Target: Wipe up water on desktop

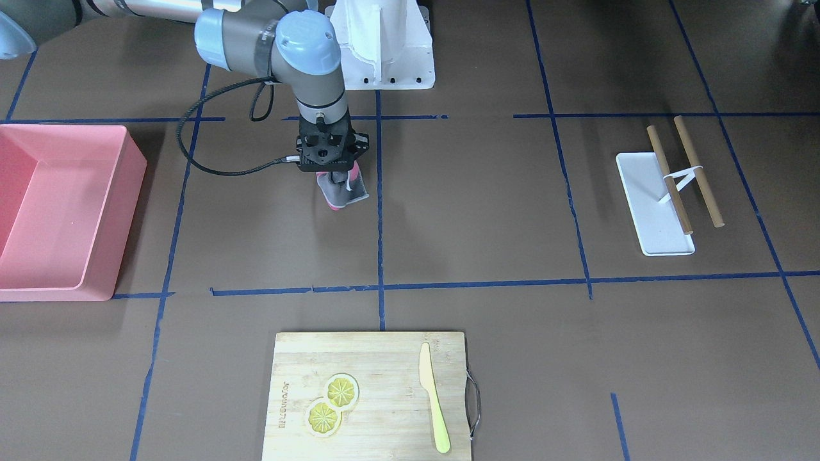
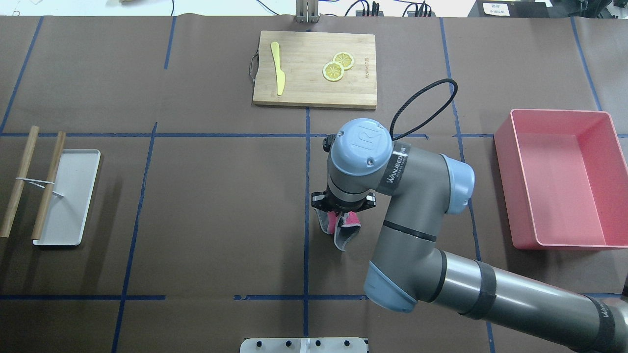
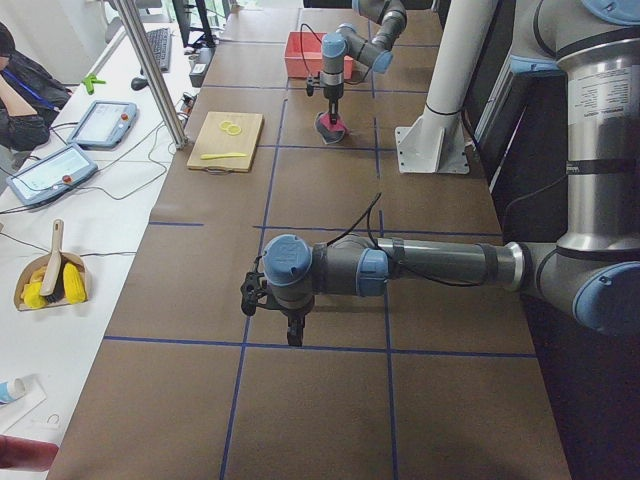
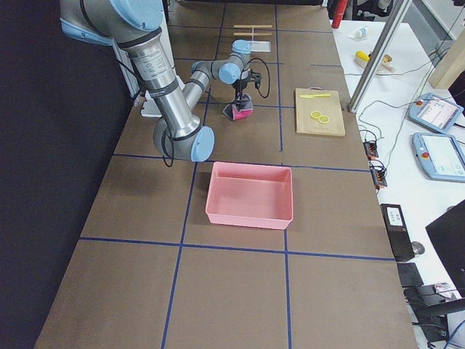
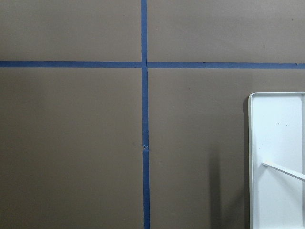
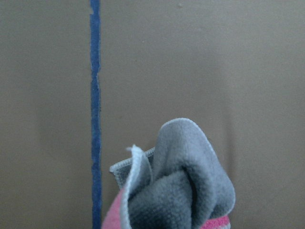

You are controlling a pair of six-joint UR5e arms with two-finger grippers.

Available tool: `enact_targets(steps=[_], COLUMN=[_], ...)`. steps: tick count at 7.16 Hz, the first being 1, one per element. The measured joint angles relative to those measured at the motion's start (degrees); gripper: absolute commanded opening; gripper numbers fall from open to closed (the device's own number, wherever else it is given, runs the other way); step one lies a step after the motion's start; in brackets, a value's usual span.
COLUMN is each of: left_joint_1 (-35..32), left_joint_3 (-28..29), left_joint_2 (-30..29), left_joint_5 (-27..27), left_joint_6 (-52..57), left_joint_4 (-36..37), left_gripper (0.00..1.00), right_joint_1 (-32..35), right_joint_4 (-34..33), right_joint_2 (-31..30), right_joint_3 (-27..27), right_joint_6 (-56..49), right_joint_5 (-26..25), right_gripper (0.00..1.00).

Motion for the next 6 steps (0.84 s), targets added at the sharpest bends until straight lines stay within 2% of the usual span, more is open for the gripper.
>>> enact_targets(steps=[3, 6], left_joint_1=[0.03, 0.04], left_joint_3=[-0.04, -0.11], left_joint_2=[0.27, 0.29], left_joint_5=[-0.07, -0.07], left_joint_6=[0.01, 0.01], left_joint_4=[-0.05, -0.05], left_gripper=[1.00, 1.00], right_joint_1=[2.15, 6.03], right_joint_4=[0.06, -0.05], right_joint_2=[-2.71, -10.45], right_joint_3=[-1.36, 1.86], right_joint_6=[-3.32, -11.34], right_joint_5=[-0.10, 0.24], right_gripper=[0.00, 0.00])
